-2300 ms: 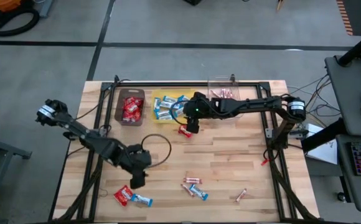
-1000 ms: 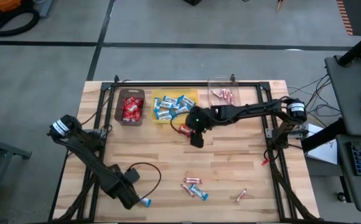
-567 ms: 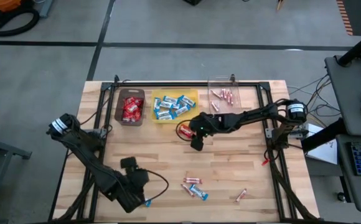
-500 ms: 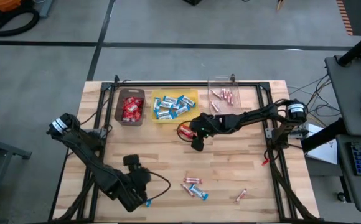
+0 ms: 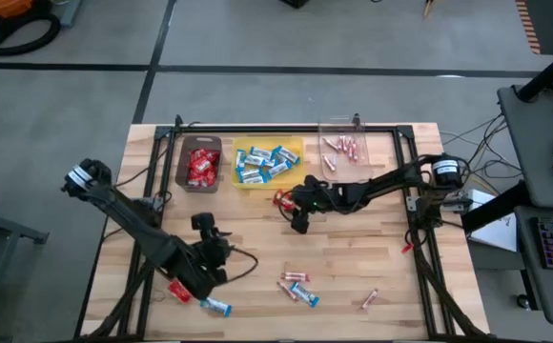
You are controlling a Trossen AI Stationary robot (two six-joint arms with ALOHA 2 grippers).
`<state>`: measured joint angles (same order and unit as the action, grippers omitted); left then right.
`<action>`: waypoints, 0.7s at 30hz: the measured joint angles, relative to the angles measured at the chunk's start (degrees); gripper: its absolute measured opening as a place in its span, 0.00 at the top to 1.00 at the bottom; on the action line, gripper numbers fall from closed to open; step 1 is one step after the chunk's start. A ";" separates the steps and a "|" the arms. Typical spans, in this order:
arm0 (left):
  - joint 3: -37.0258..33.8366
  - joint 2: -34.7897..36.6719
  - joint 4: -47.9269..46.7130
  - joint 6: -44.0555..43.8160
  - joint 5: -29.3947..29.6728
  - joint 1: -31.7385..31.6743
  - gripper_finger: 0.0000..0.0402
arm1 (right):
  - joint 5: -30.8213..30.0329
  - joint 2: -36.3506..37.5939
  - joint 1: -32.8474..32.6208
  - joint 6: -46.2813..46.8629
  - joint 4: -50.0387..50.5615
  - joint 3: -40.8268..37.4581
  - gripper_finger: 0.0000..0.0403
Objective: Sort candy
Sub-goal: Put the red candy into the black bin
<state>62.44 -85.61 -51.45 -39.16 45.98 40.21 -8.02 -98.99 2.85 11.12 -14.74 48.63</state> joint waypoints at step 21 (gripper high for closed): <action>-23.10 11.72 43.44 10.80 6.23 -4.81 0.67 | -3.11 -8.73 0.09 0.40 2.73 4.21 0.89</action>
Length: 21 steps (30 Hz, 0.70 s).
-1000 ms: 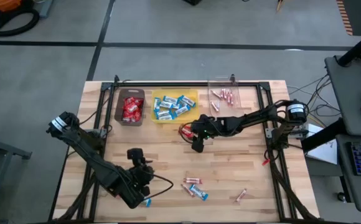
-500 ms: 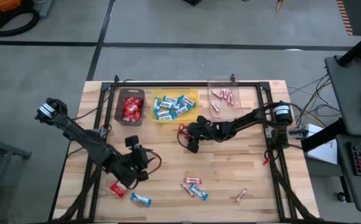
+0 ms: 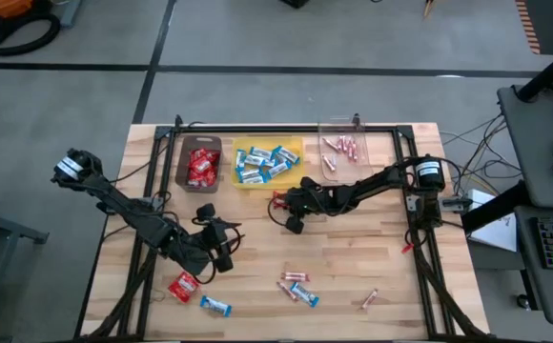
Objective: Sort candy
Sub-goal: Put the red candy into the black bin
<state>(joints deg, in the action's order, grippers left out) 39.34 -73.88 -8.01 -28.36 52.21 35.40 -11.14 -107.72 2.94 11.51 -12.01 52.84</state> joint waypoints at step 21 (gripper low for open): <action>0.36 -16.14 22.48 15.19 -6.46 -8.88 0.51 | 24.73 9.25 -0.61 2.56 1.34 0.04 0.98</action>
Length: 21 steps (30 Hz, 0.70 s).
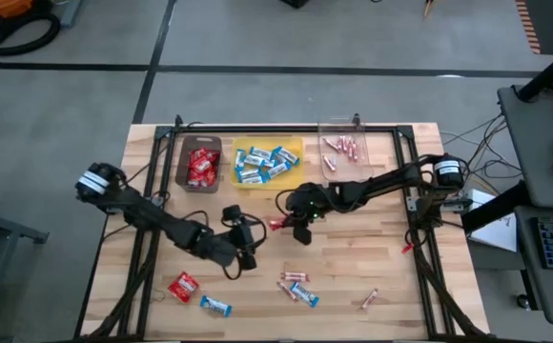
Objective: Sort candy
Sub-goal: Put the red candy into the black bin
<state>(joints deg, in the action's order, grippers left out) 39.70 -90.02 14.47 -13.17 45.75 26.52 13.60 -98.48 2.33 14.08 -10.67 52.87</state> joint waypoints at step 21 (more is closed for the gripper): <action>0.00 -4.61 7.48 4.17 -13.83 -5.35 0.57 | 9.54 0.11 -1.22 3.38 -0.35 4.57 0.98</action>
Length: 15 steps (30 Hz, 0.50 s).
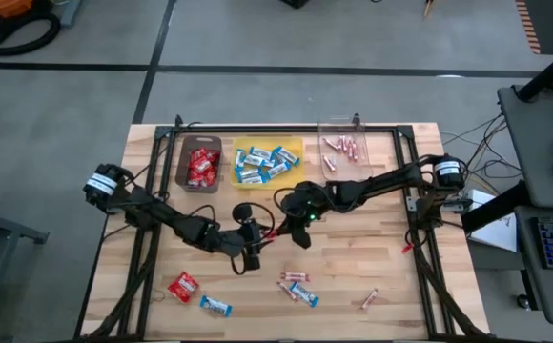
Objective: Sort candy
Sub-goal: Put the red candy into the black bin
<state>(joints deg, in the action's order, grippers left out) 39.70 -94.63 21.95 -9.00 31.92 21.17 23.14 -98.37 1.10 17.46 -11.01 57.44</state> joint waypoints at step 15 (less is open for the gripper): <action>0.01 8.55 -12.58 0.40 2.96 -0.62 0.98 | -1.94 4.94 1.83 0.53 4.11 0.25 0.74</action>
<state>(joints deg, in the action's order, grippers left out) 39.71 -86.08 9.37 -8.60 34.89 20.55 21.19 -93.43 2.93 17.98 -6.90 57.69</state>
